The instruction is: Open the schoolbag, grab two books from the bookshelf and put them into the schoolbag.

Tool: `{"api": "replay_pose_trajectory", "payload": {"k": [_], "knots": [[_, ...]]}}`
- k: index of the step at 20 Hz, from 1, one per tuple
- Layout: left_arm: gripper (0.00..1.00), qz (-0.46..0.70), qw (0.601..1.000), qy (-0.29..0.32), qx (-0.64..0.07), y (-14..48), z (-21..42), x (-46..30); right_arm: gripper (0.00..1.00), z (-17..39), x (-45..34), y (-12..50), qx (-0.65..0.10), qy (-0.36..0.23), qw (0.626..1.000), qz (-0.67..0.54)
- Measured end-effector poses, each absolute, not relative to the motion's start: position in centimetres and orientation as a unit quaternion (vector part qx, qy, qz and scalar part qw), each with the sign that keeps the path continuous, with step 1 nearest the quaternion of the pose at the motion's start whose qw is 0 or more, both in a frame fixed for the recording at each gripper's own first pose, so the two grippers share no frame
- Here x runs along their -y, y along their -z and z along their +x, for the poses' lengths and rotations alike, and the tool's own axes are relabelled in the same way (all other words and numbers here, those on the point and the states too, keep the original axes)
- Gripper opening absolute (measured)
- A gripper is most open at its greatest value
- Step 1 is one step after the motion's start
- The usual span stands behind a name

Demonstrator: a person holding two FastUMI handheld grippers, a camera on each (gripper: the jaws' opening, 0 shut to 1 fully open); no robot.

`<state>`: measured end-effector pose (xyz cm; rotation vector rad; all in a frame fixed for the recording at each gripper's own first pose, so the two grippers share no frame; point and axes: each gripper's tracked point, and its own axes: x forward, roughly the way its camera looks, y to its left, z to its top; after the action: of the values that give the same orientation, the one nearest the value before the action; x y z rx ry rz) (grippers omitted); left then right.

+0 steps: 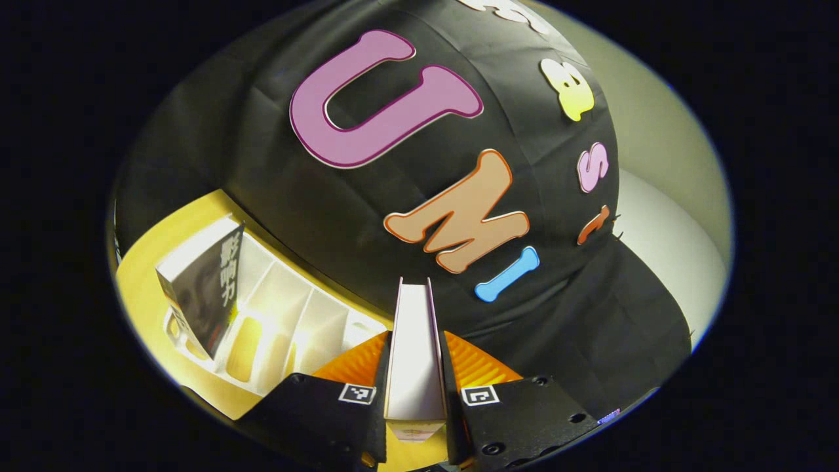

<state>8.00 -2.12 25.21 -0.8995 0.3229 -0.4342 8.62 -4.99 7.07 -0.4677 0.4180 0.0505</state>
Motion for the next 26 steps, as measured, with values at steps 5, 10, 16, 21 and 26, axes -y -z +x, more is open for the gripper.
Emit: {"api": "replay_pose_trajectory", "payload": {"k": [5, 10, 16, 21, 26], "knots": [[0.32, -0.473, 0.841, 0.231, -0.127, -21.4, 5.1, 10.8, 0.03, 9.2, 6.1, -9.1, -0.178, -0.016, 0.965, -0.190], [0.33, -0.499, 0.834, 0.204, -0.117, -16.2, 5.6, 19.7, 0.03, 9.6, 7.0, -10.0, -0.161, -0.011, 0.972, -0.171], [0.33, -0.518, 0.851, 0.079, -0.049, -12.6, 9.1, 23.4, 0.03, 10.2, 7.7, -10.9, -0.145, -0.015, 0.977, -0.153], [0.32, -0.489, 0.872, 0.027, 0.013, -12.4, 10.7, 25.4, 0.03, 10.1, 8.1, -11.2, -0.141, -0.018, 0.977, -0.157], [0.30, -0.462, 0.887, -0.005, 0.027, -10.3, 11.2, 27.1, 0.05, 10.2, 7.9, -11.0, -0.142, -0.026, 0.976, -0.161]]}}
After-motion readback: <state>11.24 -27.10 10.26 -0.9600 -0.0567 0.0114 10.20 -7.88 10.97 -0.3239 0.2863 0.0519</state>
